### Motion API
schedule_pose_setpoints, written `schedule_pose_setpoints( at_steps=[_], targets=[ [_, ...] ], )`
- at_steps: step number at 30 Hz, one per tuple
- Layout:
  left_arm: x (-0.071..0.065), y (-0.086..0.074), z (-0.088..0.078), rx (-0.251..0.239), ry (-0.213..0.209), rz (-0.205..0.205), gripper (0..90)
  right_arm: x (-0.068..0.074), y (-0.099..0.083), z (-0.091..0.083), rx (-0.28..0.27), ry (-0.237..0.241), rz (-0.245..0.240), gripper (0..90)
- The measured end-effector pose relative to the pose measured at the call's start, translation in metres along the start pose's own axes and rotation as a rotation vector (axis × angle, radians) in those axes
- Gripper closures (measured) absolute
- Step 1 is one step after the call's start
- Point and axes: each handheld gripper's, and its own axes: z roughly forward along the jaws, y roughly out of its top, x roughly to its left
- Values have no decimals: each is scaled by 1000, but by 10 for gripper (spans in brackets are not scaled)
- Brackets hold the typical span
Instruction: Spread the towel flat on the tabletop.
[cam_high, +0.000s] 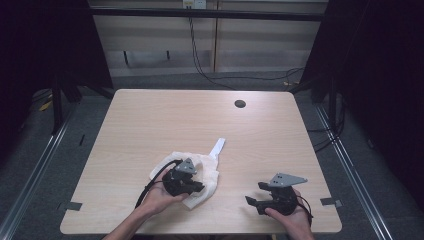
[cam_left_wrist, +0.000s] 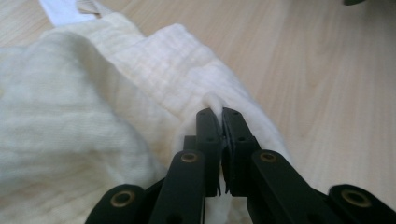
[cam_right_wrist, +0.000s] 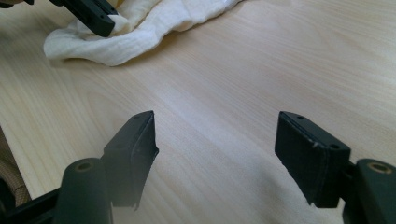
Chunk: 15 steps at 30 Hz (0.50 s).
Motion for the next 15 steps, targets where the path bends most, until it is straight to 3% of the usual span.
schedule_pose_setpoints(
  at_steps=[2, 4, 6, 9, 15],
  targets=[
    [-1, 1, -4, -22, -12, 1, 868, 0, 0, 0, -3, 1, 4, 293],
    [0, 5, -19, -92, -20, -21, 870, 0, 0, 0, -3, 1, 3, 292],
    [1, 6, -25, -110, -16, -23, 873, 0, 0, 0, -3, 2, 1, 292],
    [5, 5, -48, -177, -1, -35, 876, 1, 0, 0, -5, 2, 3, 276],
    [15, -3, -76, -233, 33, -59, 877, 6, 3, 2, 9, 28, -15, 276]
  ],
)
